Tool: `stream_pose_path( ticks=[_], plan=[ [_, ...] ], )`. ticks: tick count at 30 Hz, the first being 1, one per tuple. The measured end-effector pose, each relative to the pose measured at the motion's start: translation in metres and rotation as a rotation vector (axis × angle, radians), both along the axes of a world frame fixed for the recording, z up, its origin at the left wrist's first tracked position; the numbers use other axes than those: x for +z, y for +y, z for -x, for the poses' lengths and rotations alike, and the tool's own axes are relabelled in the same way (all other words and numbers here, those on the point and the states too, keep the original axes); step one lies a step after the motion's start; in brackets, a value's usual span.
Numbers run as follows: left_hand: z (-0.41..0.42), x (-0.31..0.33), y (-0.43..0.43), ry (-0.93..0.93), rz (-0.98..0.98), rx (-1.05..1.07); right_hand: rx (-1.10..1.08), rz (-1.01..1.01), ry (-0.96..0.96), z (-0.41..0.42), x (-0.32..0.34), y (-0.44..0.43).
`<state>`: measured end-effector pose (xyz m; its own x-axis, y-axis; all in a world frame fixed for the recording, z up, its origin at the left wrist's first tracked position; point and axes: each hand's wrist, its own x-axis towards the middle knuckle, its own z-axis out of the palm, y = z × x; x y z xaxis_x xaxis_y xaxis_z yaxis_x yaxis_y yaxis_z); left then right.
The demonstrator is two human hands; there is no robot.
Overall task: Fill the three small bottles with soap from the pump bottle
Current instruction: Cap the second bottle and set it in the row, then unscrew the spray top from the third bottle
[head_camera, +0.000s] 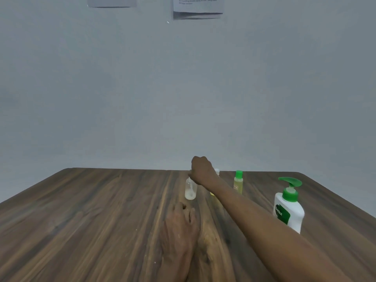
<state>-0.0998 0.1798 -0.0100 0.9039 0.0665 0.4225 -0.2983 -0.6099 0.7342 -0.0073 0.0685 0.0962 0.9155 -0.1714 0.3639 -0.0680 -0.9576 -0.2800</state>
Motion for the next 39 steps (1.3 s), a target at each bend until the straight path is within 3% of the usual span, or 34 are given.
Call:
stream_pose_path(
  ticks=[6,11,15,23,27,33,36,39],
  plan=[
    [0.005,0.011,0.006,0.041,0.203,-0.204,0.08,-0.026,0.023,0.106,-0.01,0.018],
    [0.021,0.02,0.003,0.131,0.121,-0.39,0.011,-0.132,-0.053,0.152,-0.024,0.006],
    [0.031,0.004,0.003,0.139,0.172,-0.401,0.023,-0.179,-0.095,0.162,-0.03,0.005],
    [0.039,-0.008,0.001,0.12,0.195,-0.343,0.054,-0.586,-0.218,0.174,-0.063,0.01],
    [0.038,-0.008,0.005,0.131,0.221,-0.386,0.094,-0.536,-0.24,0.174,-0.065,0.005],
    [0.039,-0.008,0.011,0.145,0.241,-0.474,0.247,-0.376,-0.079,0.18,-0.053,-0.011],
    [0.04,-0.006,0.014,0.163,0.247,-0.51,0.291,-0.493,0.02,0.184,-0.054,-0.018],
    [0.041,-0.004,0.014,0.179,0.258,-0.524,0.217,-0.646,-0.058,0.19,-0.063,-0.012]
  ],
)
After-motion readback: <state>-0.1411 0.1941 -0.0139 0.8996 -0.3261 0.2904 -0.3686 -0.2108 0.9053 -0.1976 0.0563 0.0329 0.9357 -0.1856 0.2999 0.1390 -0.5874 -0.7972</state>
